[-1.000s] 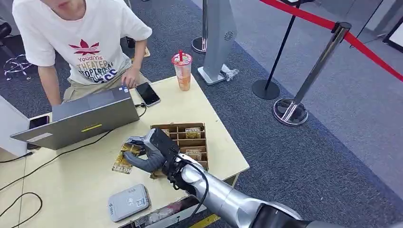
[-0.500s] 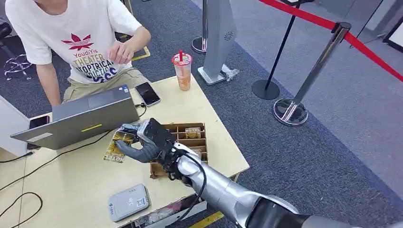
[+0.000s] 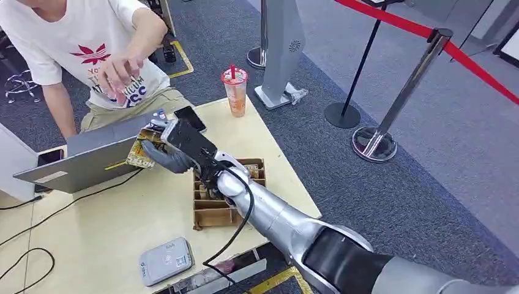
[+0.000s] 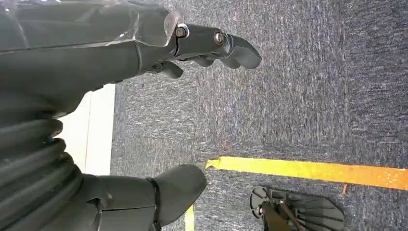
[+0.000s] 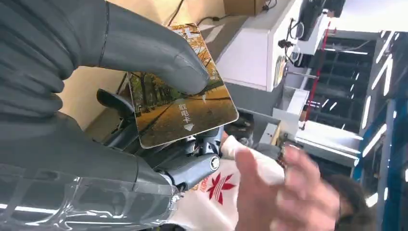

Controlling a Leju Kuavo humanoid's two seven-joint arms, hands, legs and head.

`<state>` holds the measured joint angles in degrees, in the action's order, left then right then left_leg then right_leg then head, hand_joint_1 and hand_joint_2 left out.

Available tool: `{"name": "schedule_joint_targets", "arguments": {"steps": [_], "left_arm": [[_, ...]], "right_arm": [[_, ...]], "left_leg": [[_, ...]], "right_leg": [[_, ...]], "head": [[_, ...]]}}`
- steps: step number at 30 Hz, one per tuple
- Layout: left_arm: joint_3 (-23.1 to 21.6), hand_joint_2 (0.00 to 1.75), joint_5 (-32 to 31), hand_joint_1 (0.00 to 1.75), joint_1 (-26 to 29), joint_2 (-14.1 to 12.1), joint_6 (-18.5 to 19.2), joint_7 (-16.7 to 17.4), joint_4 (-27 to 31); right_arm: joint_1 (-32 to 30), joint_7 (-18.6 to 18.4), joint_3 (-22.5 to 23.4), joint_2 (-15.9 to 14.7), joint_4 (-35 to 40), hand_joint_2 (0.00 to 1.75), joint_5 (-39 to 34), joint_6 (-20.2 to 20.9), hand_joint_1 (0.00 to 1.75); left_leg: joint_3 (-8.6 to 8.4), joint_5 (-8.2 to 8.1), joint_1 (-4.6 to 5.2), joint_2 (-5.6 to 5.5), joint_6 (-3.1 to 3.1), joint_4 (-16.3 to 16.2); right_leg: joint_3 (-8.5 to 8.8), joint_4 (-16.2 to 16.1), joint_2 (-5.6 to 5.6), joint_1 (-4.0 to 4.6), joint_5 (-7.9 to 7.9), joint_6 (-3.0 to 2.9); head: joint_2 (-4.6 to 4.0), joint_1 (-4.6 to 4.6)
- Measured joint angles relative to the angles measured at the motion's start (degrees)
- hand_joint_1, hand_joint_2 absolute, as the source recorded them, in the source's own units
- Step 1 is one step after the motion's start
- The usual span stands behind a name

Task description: Pass the card to the sensor for recognition and then transmit it.

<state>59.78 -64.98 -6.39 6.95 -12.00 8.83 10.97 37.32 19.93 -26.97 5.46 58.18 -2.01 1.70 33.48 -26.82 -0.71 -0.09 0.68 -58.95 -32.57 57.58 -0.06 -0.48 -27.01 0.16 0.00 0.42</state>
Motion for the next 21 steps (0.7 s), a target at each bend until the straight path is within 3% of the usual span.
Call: {"name": "schedule_joint_targets", "arguments": {"steps": [7, 21], "left_arm": [[0.00, 1.75, 0.00, 0.00, 0.00, 0.13, -0.11, 0.00, 0.00], [0.02, 1.75, 0.17, 0.00, 0.03, 0.26, -0.74, 0.48, 0.00]], "right_arm": [[1.78, 0.31, 0.02, 0.66, -3.19, 1.75, 2.05, -1.72, 1.75], [3.81, 0.50, 0.02, 2.23, -7.50, 1.75, 2.01, -0.94, 1.75]], "left_leg": [[0.00, 0.00, 0.00, 0.00, 0.00, 0.00], [0.00, 0.00, 0.00, 0.00, 0.00, 0.00]], "right_leg": [[0.00, 0.00, 0.00, 0.00, 0.00, 0.00], [0.00, 0.01, -0.01, 0.00, 0.00, 0.00]], "head": [[0.00, -0.02], [0.00, 0.00]]}}
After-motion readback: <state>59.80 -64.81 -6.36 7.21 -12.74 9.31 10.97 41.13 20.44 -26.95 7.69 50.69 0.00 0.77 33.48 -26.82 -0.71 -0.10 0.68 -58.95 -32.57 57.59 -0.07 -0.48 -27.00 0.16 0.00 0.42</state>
